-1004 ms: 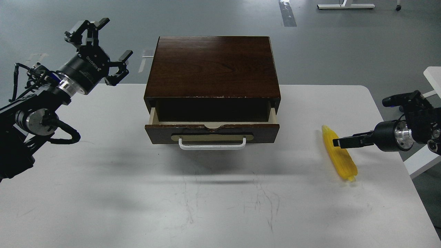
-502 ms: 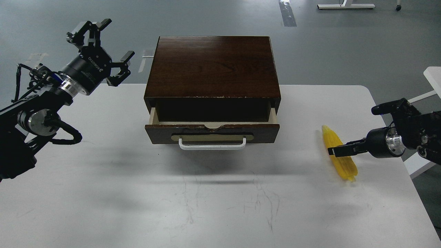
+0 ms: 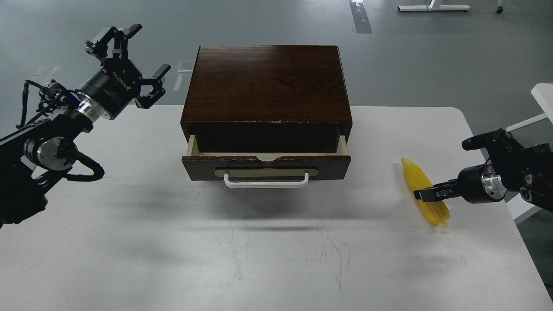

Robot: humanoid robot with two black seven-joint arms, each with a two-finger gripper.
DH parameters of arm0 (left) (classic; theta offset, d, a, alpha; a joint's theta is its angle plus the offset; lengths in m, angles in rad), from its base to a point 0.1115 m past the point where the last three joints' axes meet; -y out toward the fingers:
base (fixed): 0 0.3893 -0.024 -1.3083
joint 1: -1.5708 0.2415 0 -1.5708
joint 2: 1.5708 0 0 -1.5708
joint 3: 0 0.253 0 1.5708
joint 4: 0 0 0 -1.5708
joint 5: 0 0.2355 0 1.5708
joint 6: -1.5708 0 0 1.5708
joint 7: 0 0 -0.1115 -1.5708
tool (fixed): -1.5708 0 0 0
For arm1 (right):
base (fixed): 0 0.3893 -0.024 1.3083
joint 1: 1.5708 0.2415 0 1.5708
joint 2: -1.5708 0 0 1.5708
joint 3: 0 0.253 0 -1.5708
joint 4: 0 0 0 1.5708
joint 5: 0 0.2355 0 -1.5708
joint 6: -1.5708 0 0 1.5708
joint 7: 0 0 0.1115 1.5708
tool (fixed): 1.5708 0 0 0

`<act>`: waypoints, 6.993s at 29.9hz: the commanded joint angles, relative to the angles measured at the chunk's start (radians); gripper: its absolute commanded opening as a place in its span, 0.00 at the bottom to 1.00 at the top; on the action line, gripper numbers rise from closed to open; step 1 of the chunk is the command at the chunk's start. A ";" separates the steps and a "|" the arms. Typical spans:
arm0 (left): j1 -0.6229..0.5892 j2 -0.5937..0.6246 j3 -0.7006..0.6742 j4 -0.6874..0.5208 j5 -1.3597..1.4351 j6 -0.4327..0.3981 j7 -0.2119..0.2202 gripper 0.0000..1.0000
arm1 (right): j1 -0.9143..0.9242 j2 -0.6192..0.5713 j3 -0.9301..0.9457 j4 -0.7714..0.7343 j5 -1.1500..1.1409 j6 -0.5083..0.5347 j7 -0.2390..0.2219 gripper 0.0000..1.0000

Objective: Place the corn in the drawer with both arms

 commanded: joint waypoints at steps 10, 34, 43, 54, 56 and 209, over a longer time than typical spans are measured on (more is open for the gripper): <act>-0.002 0.005 0.000 0.000 0.000 0.000 -0.001 0.98 | 0.198 -0.032 -0.001 0.043 0.005 -0.002 0.000 0.00; -0.009 0.037 0.000 -0.009 0.000 0.000 -0.001 0.98 | 0.885 0.462 -0.225 0.185 -0.021 -0.164 0.000 0.00; -0.009 0.054 -0.002 -0.014 0.000 0.000 -0.003 0.98 | 0.904 0.592 -0.252 0.225 -0.270 -0.317 0.000 0.00; -0.009 0.059 -0.002 -0.014 0.000 0.000 -0.004 0.98 | 0.915 0.660 -0.308 0.267 -0.331 -0.353 0.000 0.00; -0.009 0.060 -0.002 -0.014 0.000 0.000 -0.006 0.98 | 0.908 0.666 -0.320 0.267 -0.331 -0.353 0.000 0.00; 0.044 0.033 -0.017 -0.014 0.003 0.000 -0.006 0.98 | -0.283 0.189 0.853 0.080 1.258 -0.345 0.000 1.00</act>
